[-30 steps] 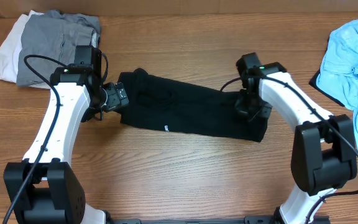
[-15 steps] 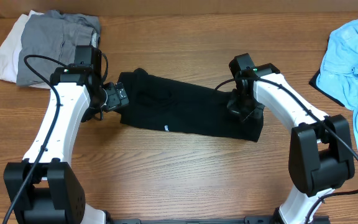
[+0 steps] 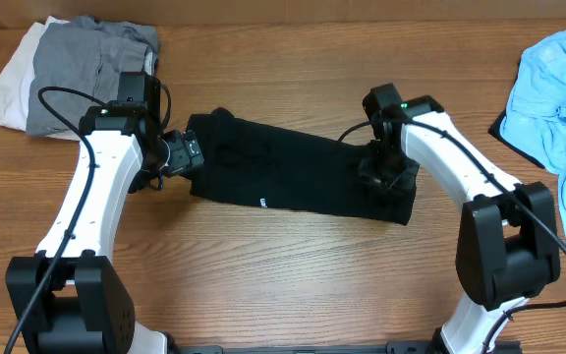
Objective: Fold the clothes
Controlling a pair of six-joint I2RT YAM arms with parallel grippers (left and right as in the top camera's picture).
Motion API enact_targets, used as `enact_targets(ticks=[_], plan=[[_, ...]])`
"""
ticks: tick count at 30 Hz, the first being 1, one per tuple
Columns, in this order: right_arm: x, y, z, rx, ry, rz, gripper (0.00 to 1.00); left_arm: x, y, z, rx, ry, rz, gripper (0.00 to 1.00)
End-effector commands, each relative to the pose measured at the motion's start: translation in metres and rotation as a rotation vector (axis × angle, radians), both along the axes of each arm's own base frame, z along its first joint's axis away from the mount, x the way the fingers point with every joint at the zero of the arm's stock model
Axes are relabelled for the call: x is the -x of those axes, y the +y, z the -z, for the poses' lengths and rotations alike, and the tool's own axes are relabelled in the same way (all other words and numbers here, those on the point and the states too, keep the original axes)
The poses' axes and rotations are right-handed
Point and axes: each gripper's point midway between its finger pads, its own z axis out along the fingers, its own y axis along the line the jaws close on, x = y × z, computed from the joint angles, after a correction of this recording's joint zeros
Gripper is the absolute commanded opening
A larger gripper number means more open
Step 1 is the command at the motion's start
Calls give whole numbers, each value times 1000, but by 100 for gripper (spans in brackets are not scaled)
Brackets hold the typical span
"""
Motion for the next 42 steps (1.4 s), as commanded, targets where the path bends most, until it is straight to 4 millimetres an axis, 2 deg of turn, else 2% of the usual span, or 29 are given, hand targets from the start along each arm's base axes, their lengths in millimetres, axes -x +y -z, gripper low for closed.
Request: enact_targets(ticks=[1,2,5,7,9,14,20,23,25,31,35,40,42], plan=[[-29,4,-41,-12,-101,-21,39,-1,-4,1,9,-1,2,100],[-37,-3,-60,-4,-125,-4,40,-1,-4,1,9,1,2,100],[-50,-18,-85,-9,-169,41,54,0,-4,1,9,5,2,100],[-57,-28,-90,-11,-191,64,61,0,-4,1,9,5,2,100],[-61,-38,-89,-12,-196,62,59,0,-4,1,9,5,2,100],[-64,-46,-64,-16,-162,75,41,0,-4,1,9,4,2,100],[-54,-27,-19,-101,-84,67,24,0,-4,1,9,6,2,100],[-48,-18,10,-152,-46,68,20,0,-4,1,9,6,2,100],[-46,-13,20,-186,-42,68,19,0,-4,1,9,6,2,100],[-43,6,40,-289,-59,57,20,0,-4,1,9,5,2,100],[-46,27,47,-364,-90,36,20,0,-4,1,9,5,2,100],[-54,38,43,-372,-127,11,18,0,-4,1,9,6,2,100],[-57,39,36,-372,-129,10,14,0,-4,1,9,6,2,100]])
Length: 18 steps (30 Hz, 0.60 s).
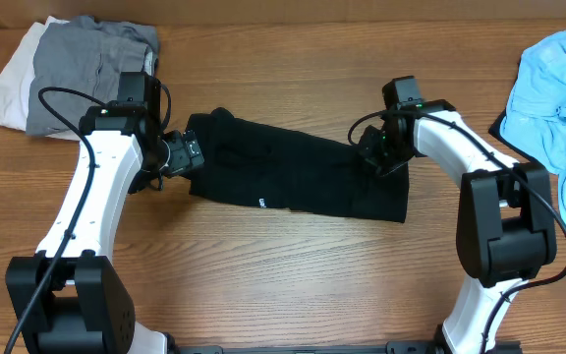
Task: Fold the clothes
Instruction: 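Regrasp the folded right end with the right gripper and press it leftward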
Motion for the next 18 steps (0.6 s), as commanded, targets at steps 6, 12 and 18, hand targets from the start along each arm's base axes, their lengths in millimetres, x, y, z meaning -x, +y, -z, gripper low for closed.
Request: enact_targets(ticks=[6,12,18], plan=[[-10,1,-55,-27,19,-25,8,-1,-3,1,5,1,2,100],[-16,-53,-116,121,-7,0,52,-1,-3,1,5,2,2,100],[16,-120,-120,238,130,37,100,-1,-3,1,4,1,5,100]])
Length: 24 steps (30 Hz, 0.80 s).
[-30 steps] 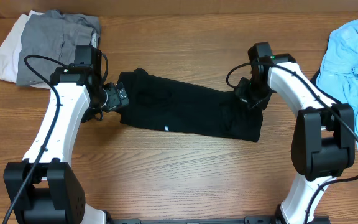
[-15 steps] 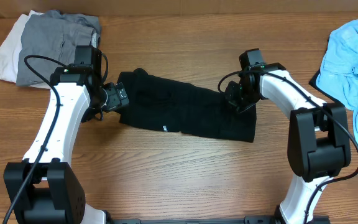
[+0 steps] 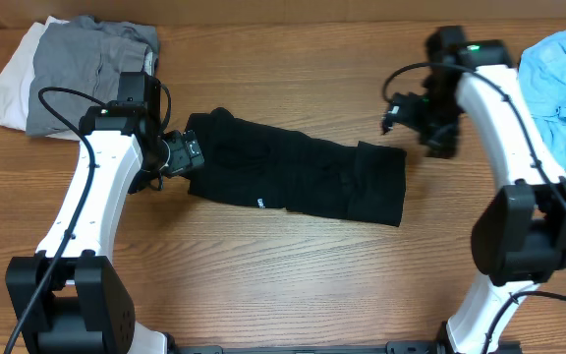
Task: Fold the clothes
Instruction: 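Regrasp the folded right end with the right gripper and press it leftward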
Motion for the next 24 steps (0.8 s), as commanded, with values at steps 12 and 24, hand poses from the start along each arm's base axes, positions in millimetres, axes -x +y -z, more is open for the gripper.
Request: enact_targets(ticks=[12,24], plan=[[30,3,76,-346,-35,-161,100,0,-3,1,4,6,5,100],[57,31,126,-479,-47,-119,96,0,-3,1,4,5,5,100]])
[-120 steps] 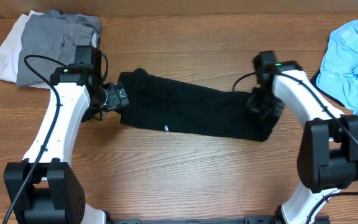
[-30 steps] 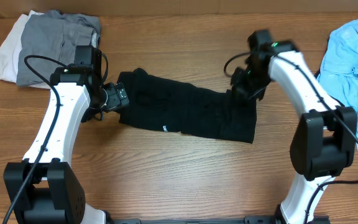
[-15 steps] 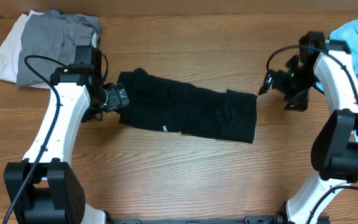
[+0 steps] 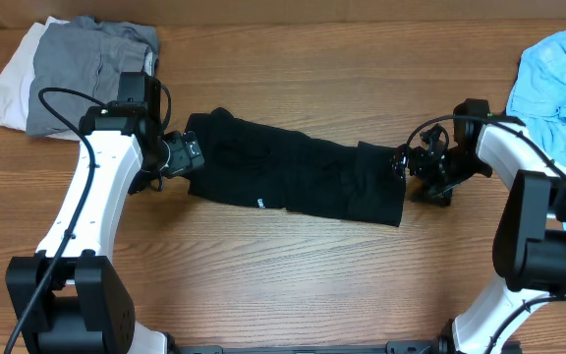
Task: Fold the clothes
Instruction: 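Regrasp the folded right end with the right gripper and press it leftward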
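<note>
A black garment [image 4: 293,177] lies stretched across the middle of the wooden table, with a narrow folded flap at its right end [image 4: 381,182]. My left gripper [image 4: 191,157] rests at the garment's left edge and appears shut on the cloth there. My right gripper [image 4: 404,163] is low beside the right edge, pointing left at the flap; its fingers look slightly parted and hold nothing.
A pile of folded grey and white clothes [image 4: 67,69] sits at the back left corner. A crumpled light blue shirt [image 4: 558,88] lies at the right edge, over something dark. Bare wood [image 4: 293,285] runs along the front.
My right gripper was raised behind the garment's right end, clear of the cloth; now it is down at the table, just right of the folded flap. The garment and left arm have not moved.
My right gripper first sat on the garment's right end, then slightly further back on it. After that it was up and away, the right end showing a folded flap. Now it is low beside that flap. The left gripper stayed at the left edge throughout.
</note>
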Controlling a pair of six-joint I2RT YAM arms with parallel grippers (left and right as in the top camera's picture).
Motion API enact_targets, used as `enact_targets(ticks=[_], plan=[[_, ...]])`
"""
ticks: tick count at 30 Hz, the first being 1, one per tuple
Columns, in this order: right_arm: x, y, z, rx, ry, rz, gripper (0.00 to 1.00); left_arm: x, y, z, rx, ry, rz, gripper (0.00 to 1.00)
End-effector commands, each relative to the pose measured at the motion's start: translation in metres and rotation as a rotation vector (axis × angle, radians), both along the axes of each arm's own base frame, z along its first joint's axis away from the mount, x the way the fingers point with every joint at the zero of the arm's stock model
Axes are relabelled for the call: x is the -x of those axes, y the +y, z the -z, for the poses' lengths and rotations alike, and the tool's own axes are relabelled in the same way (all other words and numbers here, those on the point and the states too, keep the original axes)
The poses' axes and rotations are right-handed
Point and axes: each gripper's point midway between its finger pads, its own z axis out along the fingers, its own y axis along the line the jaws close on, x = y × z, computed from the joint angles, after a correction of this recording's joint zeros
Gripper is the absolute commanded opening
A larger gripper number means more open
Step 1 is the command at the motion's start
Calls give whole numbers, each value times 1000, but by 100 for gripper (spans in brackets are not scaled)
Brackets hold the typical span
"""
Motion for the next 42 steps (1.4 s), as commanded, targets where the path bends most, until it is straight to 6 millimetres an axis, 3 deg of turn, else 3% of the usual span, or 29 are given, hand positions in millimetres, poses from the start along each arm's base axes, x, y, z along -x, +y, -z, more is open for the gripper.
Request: enact_targets(ticks=[1,5,8,14,21,24,28,34,42], plan=[[19,13,26,-39,56,20,88,-1,-3,1,2,1,5,100],[22,13,35,-37,75,76,44,-1,-3,1,2,2,5,100],[21,10,38,-16,85,97,4,-1,-3,1,2,2,5,100],[18,-24,36,117,142,177,4,0,-3,1,2,4,5,100],[6,-84,-2,316,171,263,4,0,-3,1,2,4,5,100],[1,-94,-23,372,144,278,4,-1,-3,1,2,2,5,100],[-1,-89,-39,407,103,262,4,-1,-3,1,2,1,5,100],[0,-74,-39,544,111,255,4,-1,-3,1,2,1,5,100],[-12,-34,-45,618,43,197,4,-1,-3,1,3,1,1,100]])
